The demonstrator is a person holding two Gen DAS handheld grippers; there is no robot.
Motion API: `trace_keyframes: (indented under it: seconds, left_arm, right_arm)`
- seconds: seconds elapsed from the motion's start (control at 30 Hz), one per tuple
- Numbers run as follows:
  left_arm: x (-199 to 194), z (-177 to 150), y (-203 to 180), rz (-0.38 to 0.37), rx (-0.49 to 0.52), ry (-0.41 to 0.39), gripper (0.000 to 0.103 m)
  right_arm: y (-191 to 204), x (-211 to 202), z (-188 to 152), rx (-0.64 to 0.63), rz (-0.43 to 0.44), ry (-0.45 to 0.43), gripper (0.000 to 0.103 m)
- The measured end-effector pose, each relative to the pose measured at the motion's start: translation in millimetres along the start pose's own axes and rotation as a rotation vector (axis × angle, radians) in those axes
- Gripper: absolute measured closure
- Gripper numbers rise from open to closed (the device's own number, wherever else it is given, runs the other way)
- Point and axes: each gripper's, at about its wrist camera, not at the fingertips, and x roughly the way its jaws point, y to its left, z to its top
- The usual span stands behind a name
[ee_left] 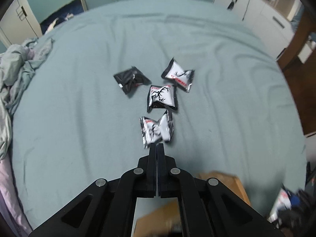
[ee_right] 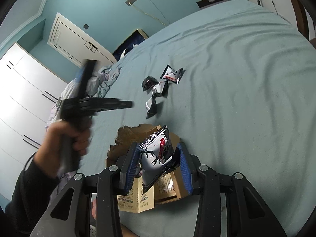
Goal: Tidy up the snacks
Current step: 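Grasp a white deer-print packet with the right gripper while the left grasps another, then carry both white packets over the box and open both grippers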
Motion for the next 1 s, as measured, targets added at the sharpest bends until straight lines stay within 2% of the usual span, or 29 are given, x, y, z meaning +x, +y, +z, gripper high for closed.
trace_keyframes:
  seconds: [0.1, 0.27, 0.33, 0.37, 0.4, 0.47, 0.57, 0.73, 0.83, 0.87, 0.9, 0.93, 0.97, 1.0]
  left_arm:
    - [-21, -9, -3, 0.02, 0.022, -0.02, 0.103]
    - [-32, -14, 11, 0.016, -0.013, -0.016, 0.103]
    - [-29, -12, 13, 0.026, -0.019, -0.014, 0.097]
    - [-25, -8, 12, 0.033, -0.018, -0.006, 0.078]
    - [-18, -3, 12, 0.042, -0.018, 0.005, 0.04]
    - [-8, 2, 8, 0.055, -0.01, 0.007, 0.008]
    - [20, 16, -1, 0.065, 0.024, 0.053, 0.007]
    - [80, 41, -11, 0.065, 0.012, 0.153, 0.009]
    - [116, 51, -9, 0.029, -0.024, 0.247, 0.026]
    - [126, 52, -7, 0.02, -0.04, 0.275, 0.036]
    - [131, 53, -6, 0.014, -0.05, 0.289, 0.057]
    - [137, 52, -3, 0.014, -0.061, 0.304, 0.067]
    - [137, 52, -1, 0.035, -0.064, 0.291, 0.072]
    - [133, 52, 2, 0.018, -0.075, 0.266, 0.078]
  right_arm:
    - [7, -4, 0, -0.001, -0.018, -0.01, 0.065]
    - [17, -8, -6, -0.001, -0.023, -0.037, 0.065]
    - [16, -7, -6, 0.0, -0.032, -0.041, 0.065]
    - [15, -6, -5, 0.006, -0.033, -0.039, 0.065]
    - [14, -4, -4, 0.014, -0.034, -0.035, 0.065]
    - [10, 0, -4, 0.03, -0.029, -0.018, 0.065]
    - [4, 9, 0, 0.053, -0.018, 0.013, 0.065]
    - [-2, 28, 7, 0.064, -0.014, 0.057, 0.065]
    - [-7, 41, 12, 0.065, -0.017, 0.084, 0.065]
    - [-10, 45, 14, 0.066, -0.016, 0.092, 0.065]
    - [-12, 48, 16, 0.07, -0.014, 0.1, 0.065]
    - [-14, 50, 17, 0.074, -0.012, 0.103, 0.065]
    - [-16, 51, 19, 0.079, -0.007, 0.103, 0.065]
    - [-17, 50, 21, 0.084, -0.003, 0.102, 0.065]
